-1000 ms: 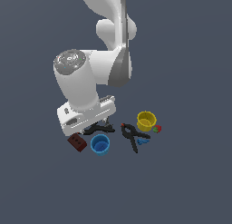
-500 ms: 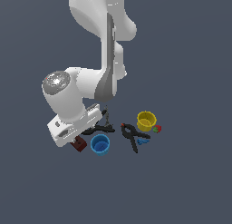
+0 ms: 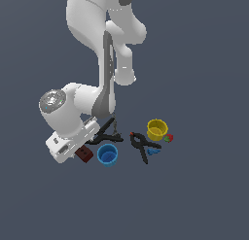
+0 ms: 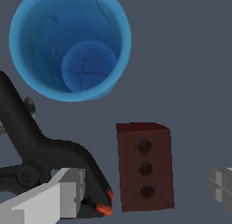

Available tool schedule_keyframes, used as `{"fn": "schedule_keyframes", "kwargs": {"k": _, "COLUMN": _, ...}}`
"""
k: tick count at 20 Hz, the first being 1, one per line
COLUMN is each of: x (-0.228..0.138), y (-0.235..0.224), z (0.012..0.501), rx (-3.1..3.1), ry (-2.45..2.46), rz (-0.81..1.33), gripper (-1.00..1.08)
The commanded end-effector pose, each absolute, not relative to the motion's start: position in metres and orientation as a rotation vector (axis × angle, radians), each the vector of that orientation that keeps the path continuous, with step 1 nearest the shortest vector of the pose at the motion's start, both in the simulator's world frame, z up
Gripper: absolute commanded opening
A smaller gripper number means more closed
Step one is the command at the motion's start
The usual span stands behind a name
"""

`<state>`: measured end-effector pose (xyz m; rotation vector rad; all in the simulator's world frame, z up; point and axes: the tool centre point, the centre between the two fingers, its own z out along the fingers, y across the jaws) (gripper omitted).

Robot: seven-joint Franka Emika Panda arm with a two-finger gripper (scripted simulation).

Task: Pick up a designated object from a clutter of objects.

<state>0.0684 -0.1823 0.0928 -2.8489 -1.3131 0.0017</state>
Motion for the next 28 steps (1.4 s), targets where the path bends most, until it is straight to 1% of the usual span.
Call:
{"fn": "schedule_keyframes", "kwargs": {"k": 1, "x": 0.068, "y": -0.188, "z": 0.086, "rx": -2.834, "ry": -1.349, "rz": 0.000, "gripper": 1.00}}
{"fn": "schedule_keyframes", "kwargs": {"k": 13, "x": 0.067, "y": -0.196, "z": 0.074, "rx": -2.818, "ry": -1.387, "rz": 0.001, "gripper": 1.00}}
{"fn": "schedule_keyframes", "kwargs": {"k": 22, "x": 0.066, "y": -0.196, "z": 0.033, "rx": -2.817, "ry": -1.391, "rz": 0.000, "gripper": 1.00}}
{"fn": "schedule_keyframes", "kwargs": {"k": 27, "x": 0.067, "y": -0.197, "z": 0.027, "rx": -2.816, "ry": -1.392, "rz": 0.000, "gripper": 1.00}}
{"fn": "schedule_keyframes", "kwargs": {"k": 28, "x": 0.067, "y": -0.197, "z": 0.027, "rx": -2.816, "ry": -1.392, "rz": 0.000, "gripper": -1.00}}
